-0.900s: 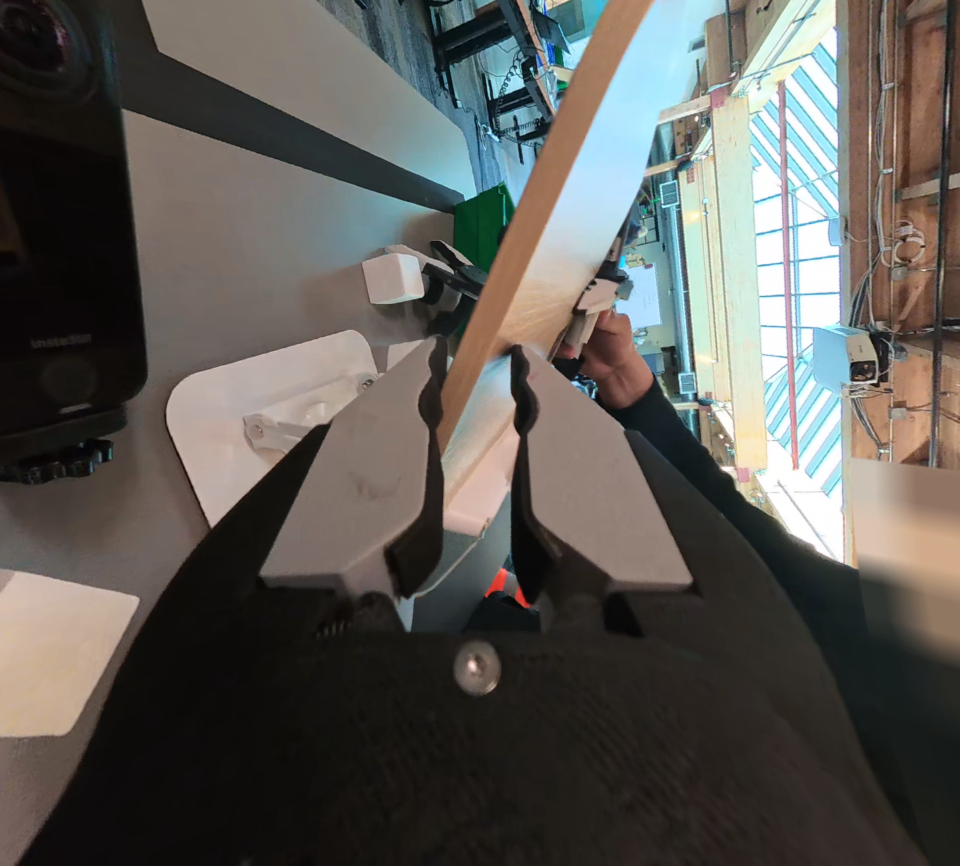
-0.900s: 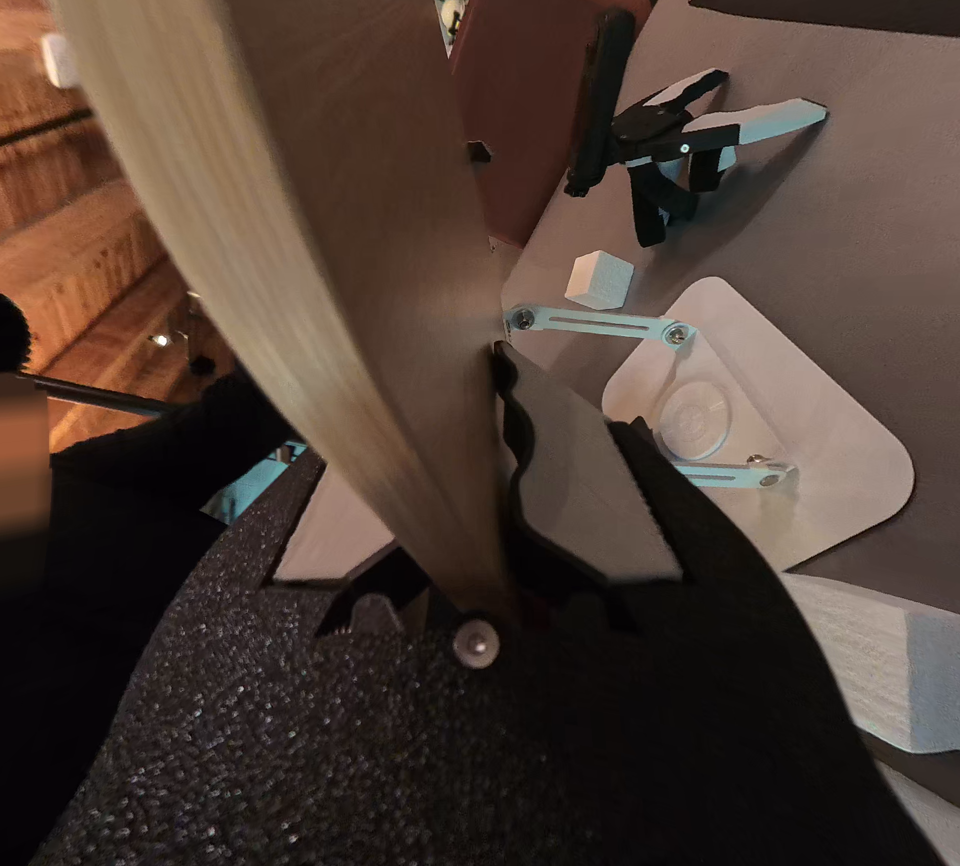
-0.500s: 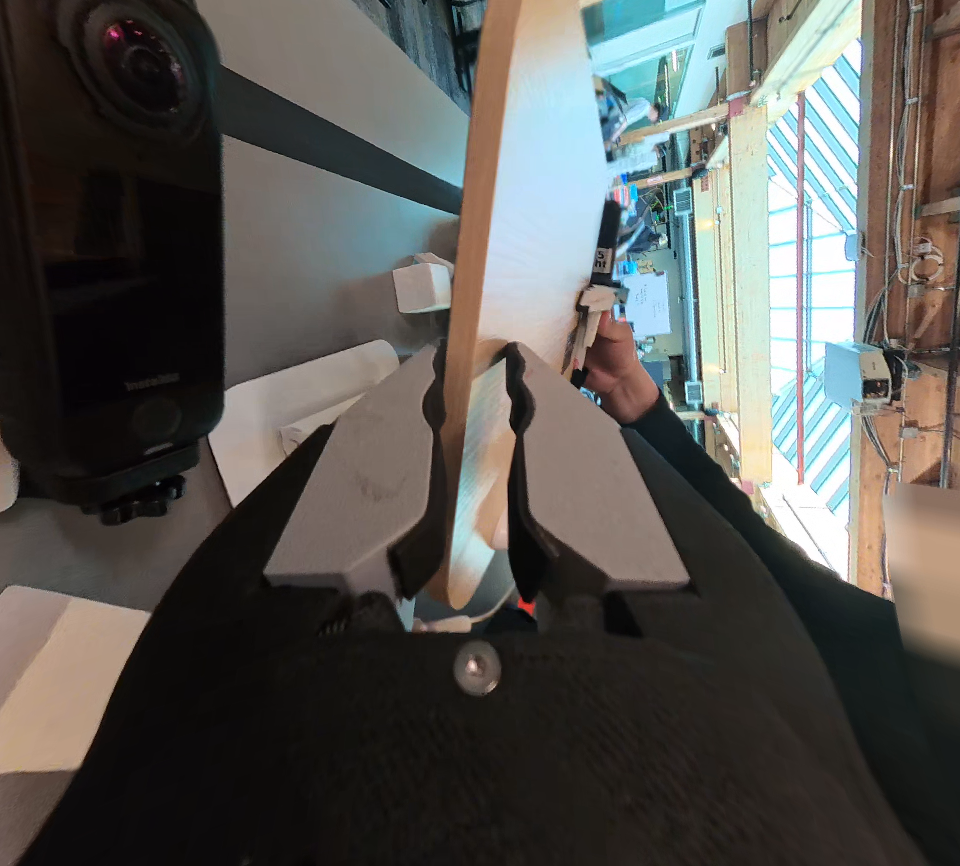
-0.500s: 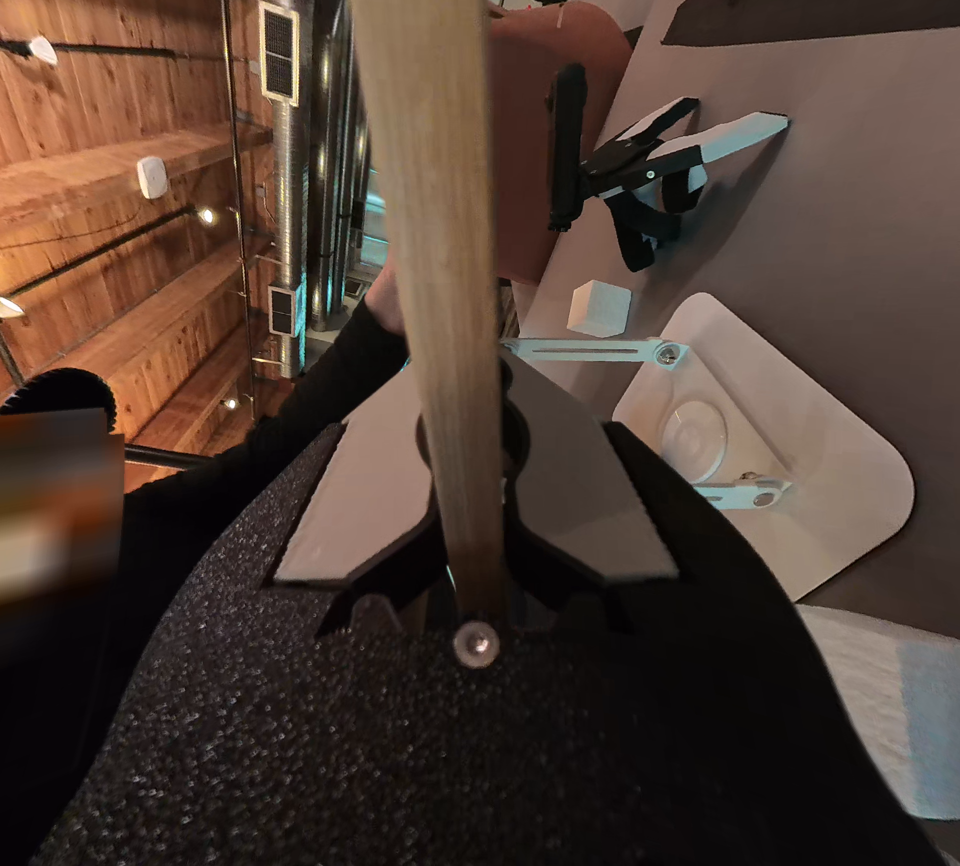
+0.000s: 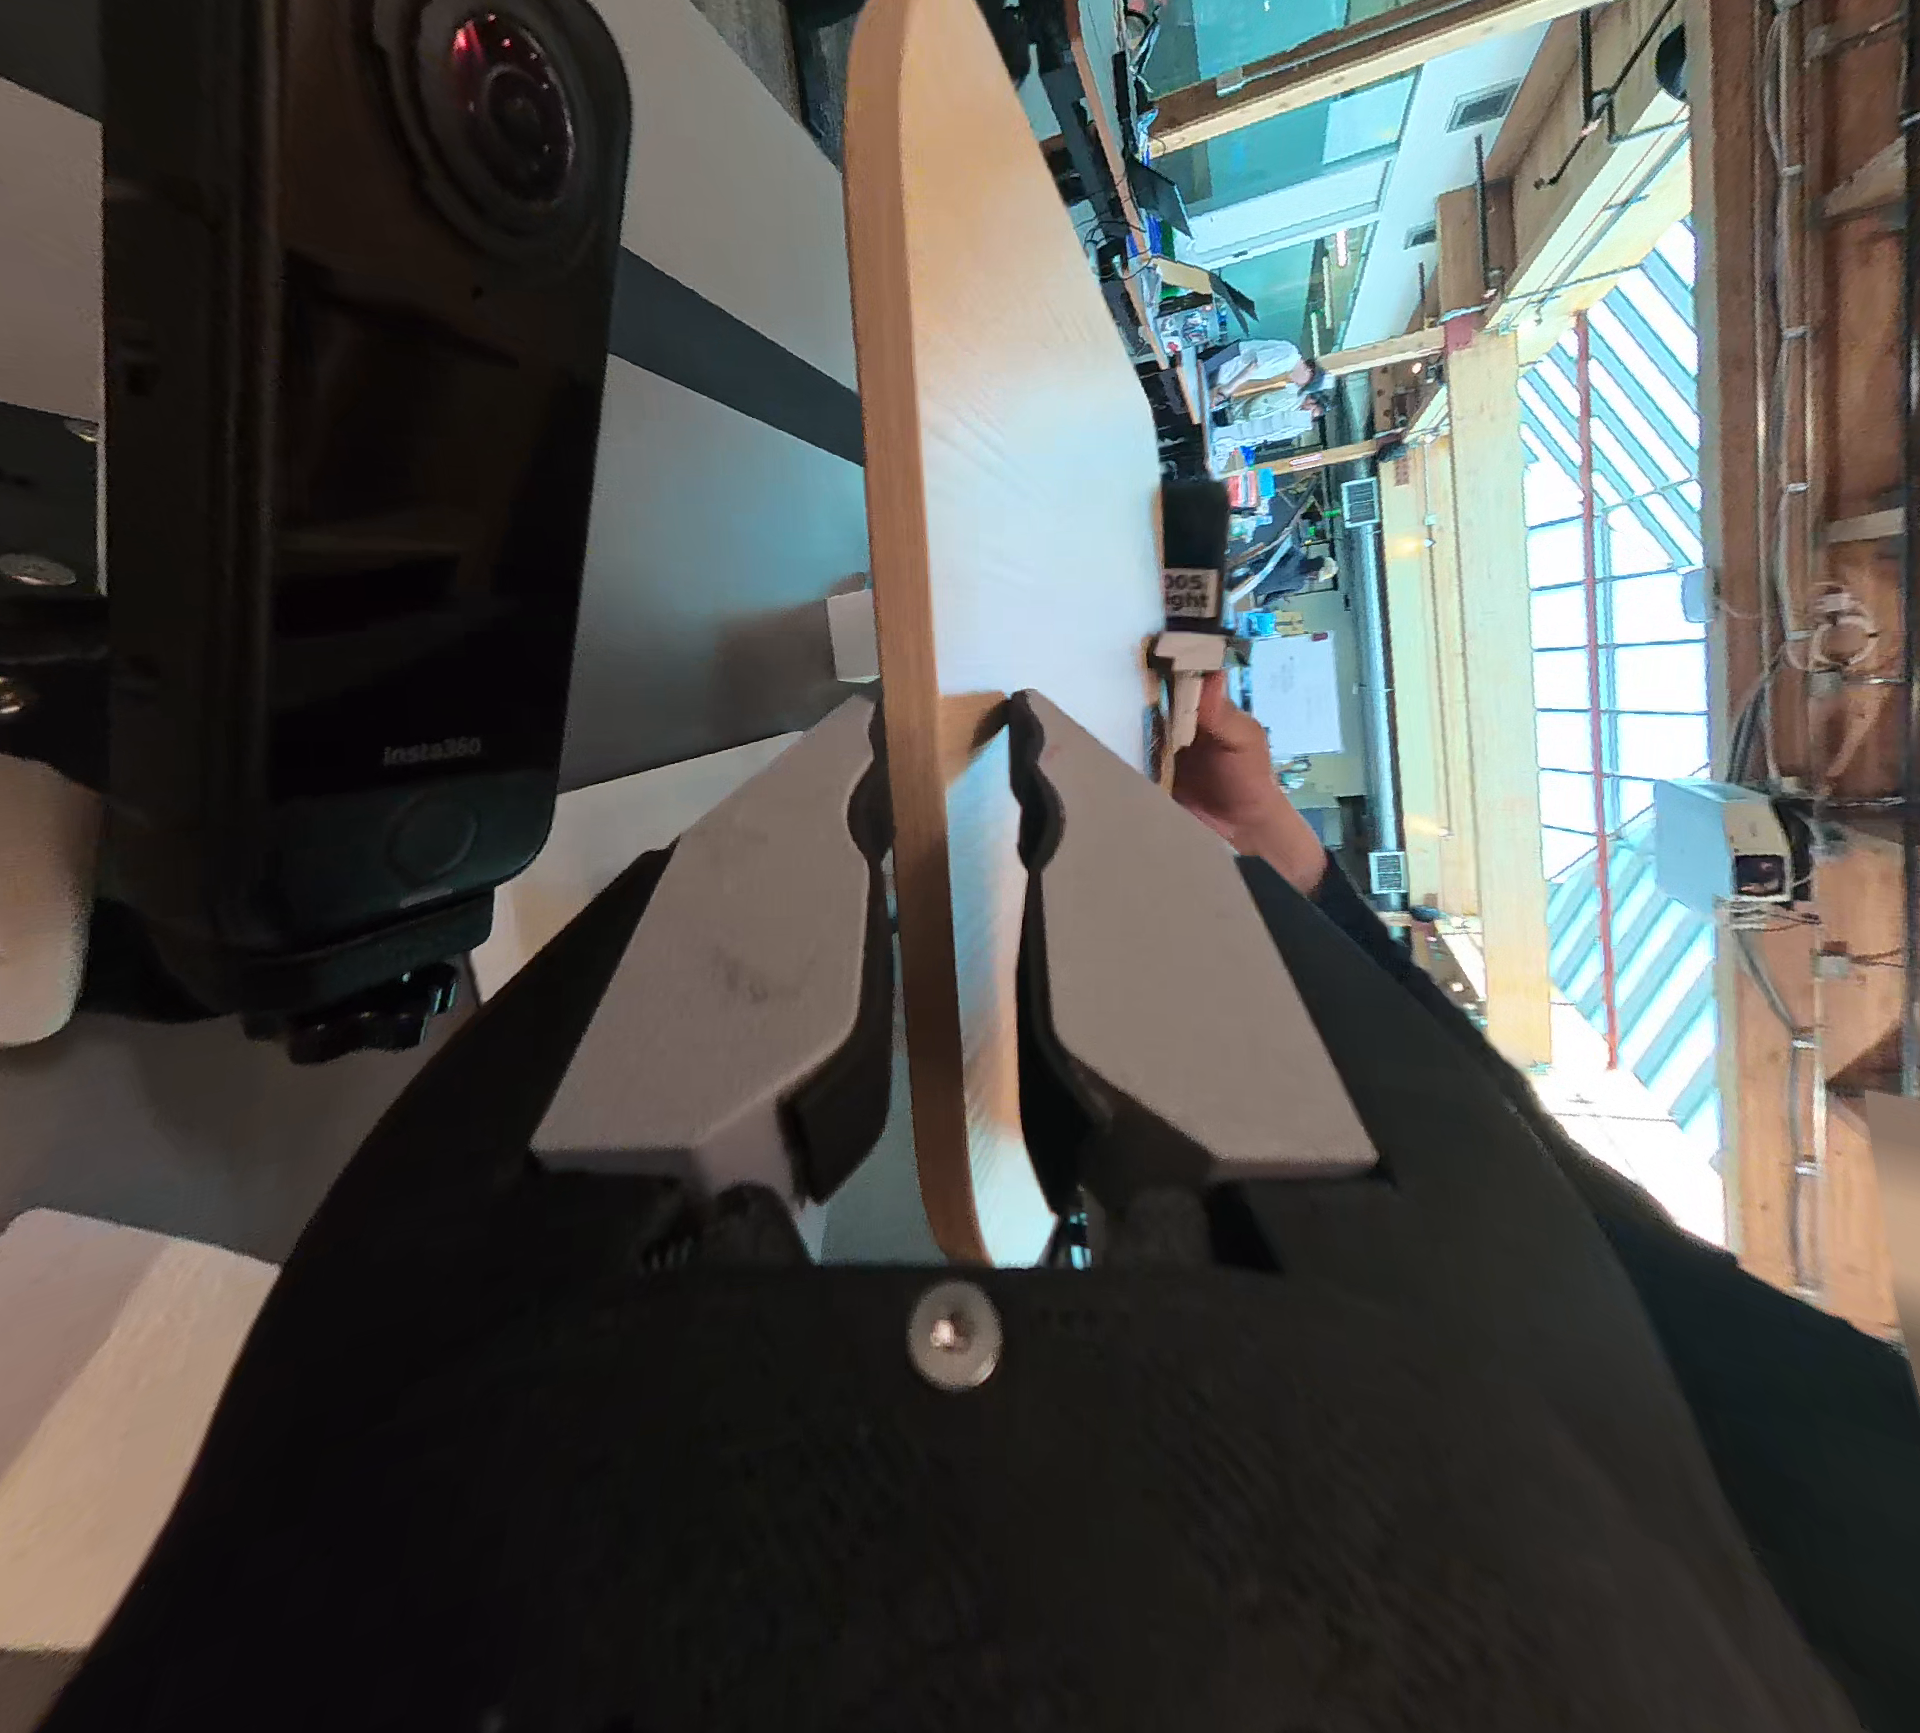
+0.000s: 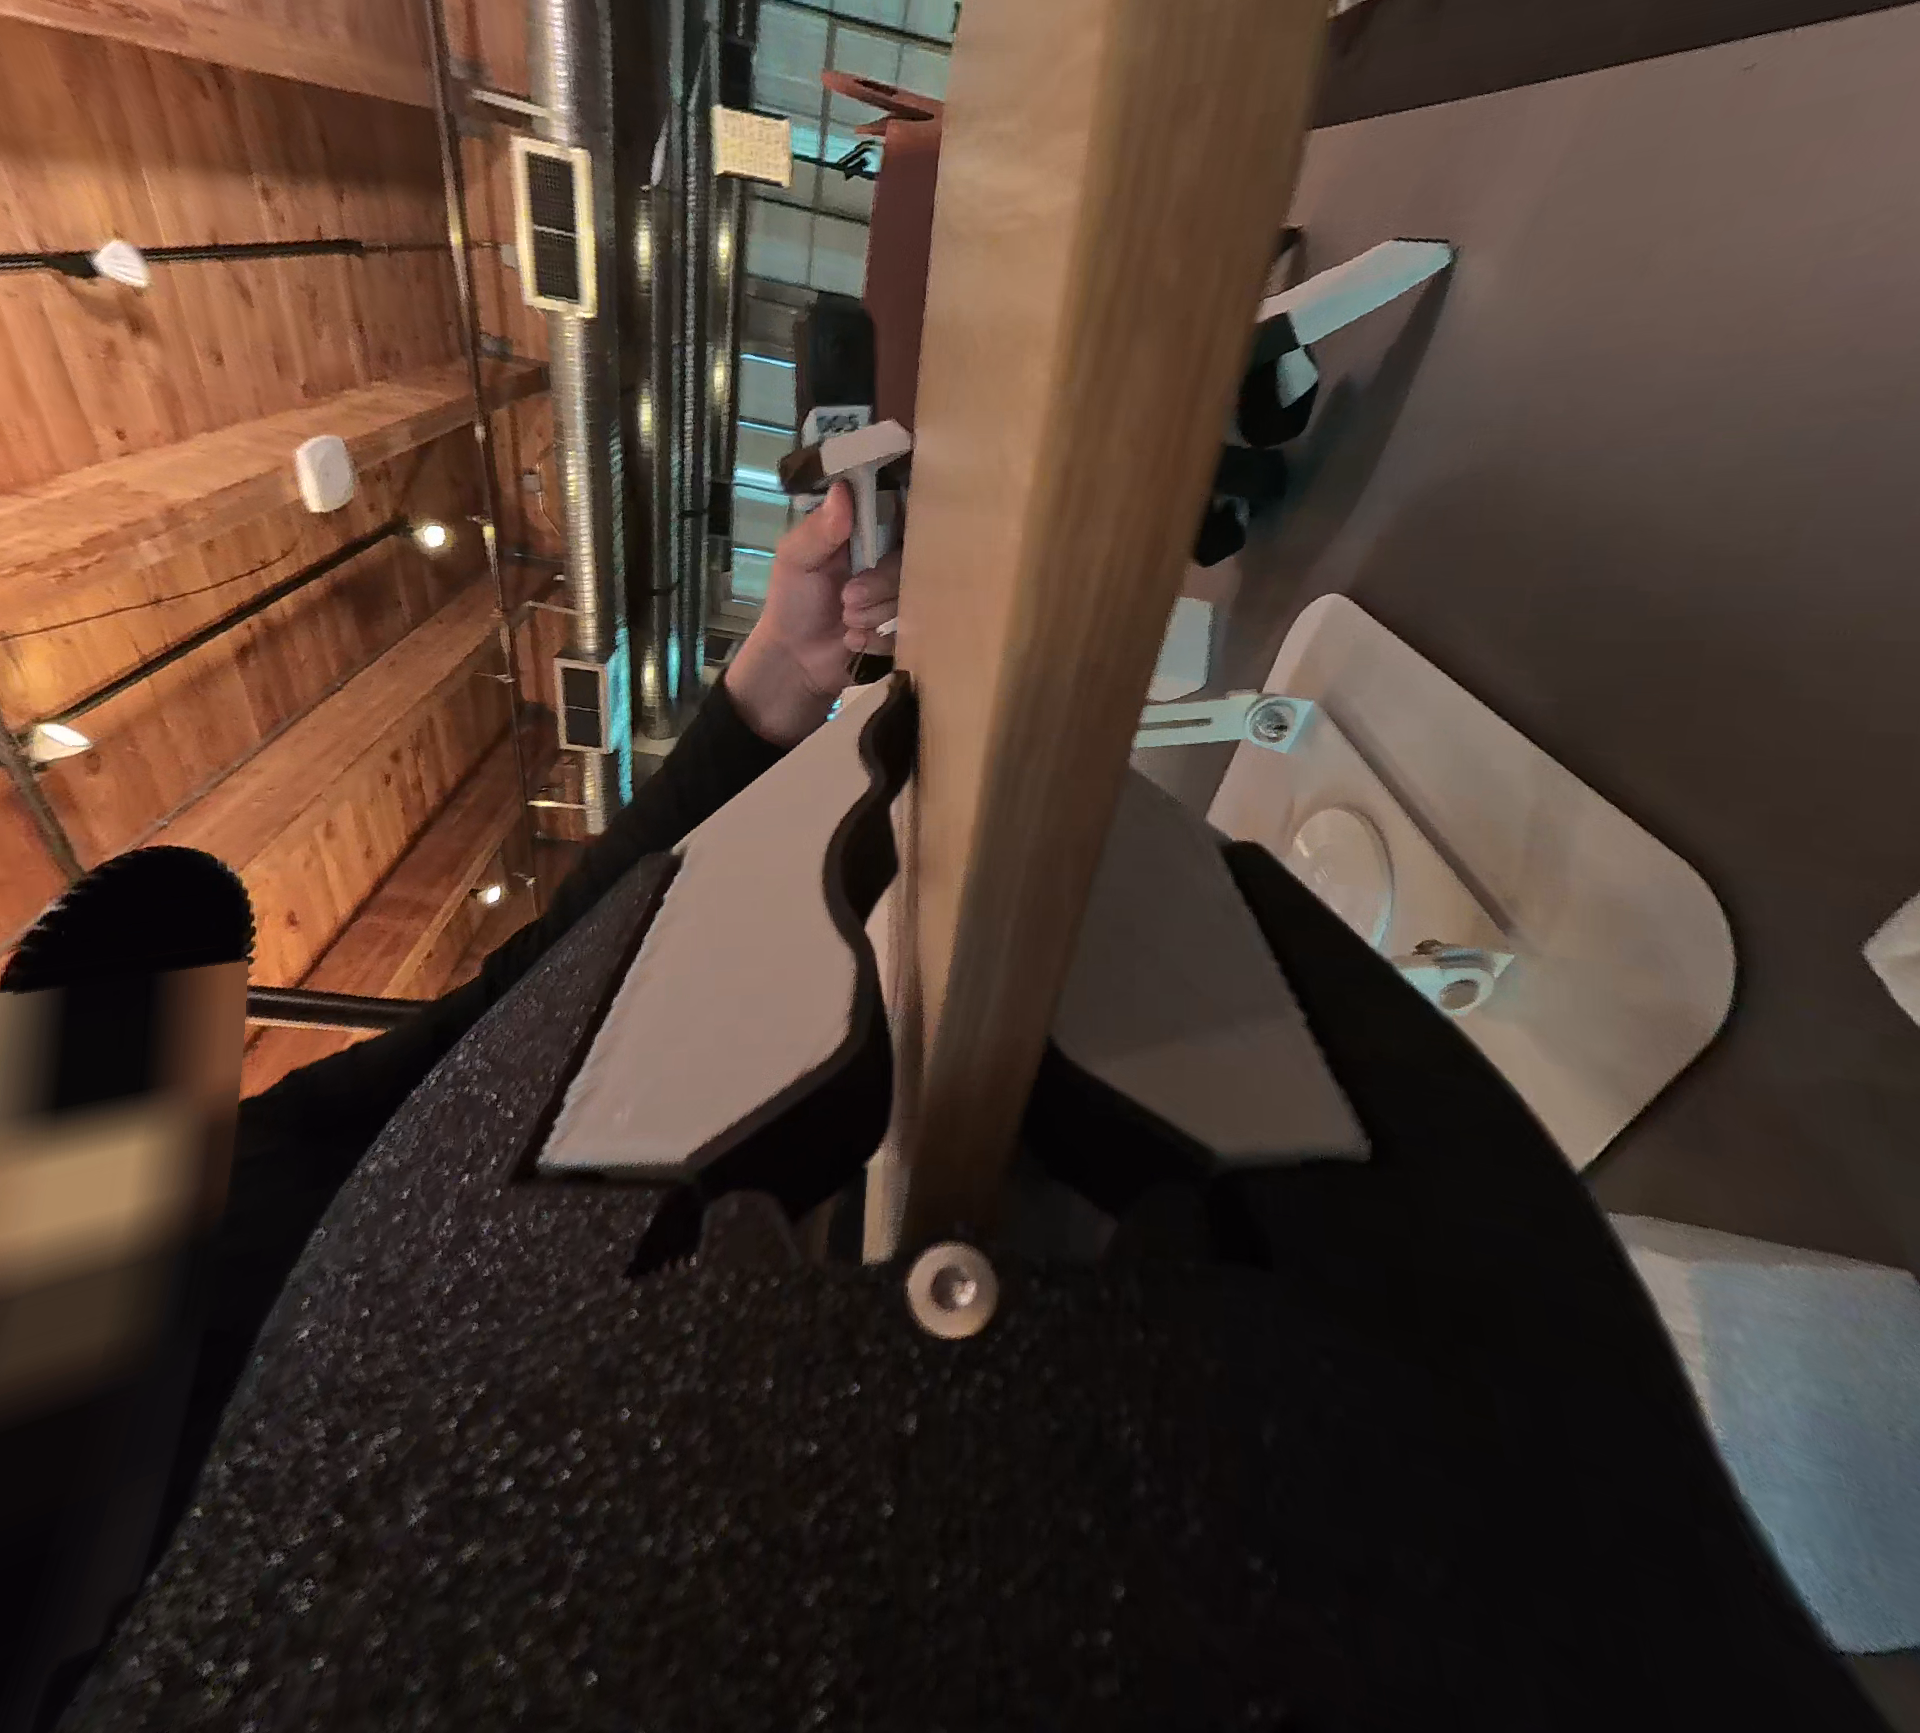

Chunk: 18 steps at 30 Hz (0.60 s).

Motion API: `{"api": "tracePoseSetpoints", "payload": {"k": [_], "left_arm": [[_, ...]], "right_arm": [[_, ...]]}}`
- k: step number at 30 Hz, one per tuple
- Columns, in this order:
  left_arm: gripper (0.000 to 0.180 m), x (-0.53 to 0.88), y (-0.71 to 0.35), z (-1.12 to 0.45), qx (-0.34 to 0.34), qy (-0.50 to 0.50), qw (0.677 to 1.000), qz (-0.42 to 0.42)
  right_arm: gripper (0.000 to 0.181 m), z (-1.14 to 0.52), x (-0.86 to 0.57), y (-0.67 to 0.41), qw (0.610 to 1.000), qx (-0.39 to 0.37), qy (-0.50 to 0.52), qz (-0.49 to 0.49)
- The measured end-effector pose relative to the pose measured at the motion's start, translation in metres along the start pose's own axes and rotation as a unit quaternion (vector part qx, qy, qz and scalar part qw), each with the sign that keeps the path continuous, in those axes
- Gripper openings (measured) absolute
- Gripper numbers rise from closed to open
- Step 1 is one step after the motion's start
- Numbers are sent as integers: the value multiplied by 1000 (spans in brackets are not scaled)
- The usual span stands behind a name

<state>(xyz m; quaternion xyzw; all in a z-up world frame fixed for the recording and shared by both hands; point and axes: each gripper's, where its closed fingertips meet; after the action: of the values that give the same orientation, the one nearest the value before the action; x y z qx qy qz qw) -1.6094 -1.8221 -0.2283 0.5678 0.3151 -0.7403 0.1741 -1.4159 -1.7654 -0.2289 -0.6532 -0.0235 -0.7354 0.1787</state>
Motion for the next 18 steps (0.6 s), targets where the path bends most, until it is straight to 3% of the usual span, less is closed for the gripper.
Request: {"api": "tracePoseSetpoints", "payload": {"k": [6, 10, 11, 13, 18], "left_arm": [[40, -19, 11, 37, 12, -54, 984, -171], [37, -60, 13, 82, -42, -50, 960, -273], [39, -65, 20, 91, -39, -60, 956, -286], [42, -72, 46, 104, -11, -79, 948, -309], [50, -64, 132, 116, 70, -117, 932, -336]], "right_arm": [[67, 4, -21, 12, 984, 53, 142, 96], [65, 21, -18, -4, 971, 9, 184, 151], [71, 28, -16, -12, 965, -10, 204, 165], [82, 39, -18, -11, 943, -4, 262, 206], [59, 88, -12, -3, 841, -20, 419, 342]]}}
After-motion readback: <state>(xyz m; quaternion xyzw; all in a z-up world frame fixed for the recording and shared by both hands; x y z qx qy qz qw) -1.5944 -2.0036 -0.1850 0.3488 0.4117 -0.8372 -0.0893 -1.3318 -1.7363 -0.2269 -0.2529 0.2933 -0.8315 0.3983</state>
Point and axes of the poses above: each gripper's, where its closed fingertips meet, z back along the fingers, y out of its underside, x = y × z across the jaws, and after that the axes turned 6 degrees about y, right-handed
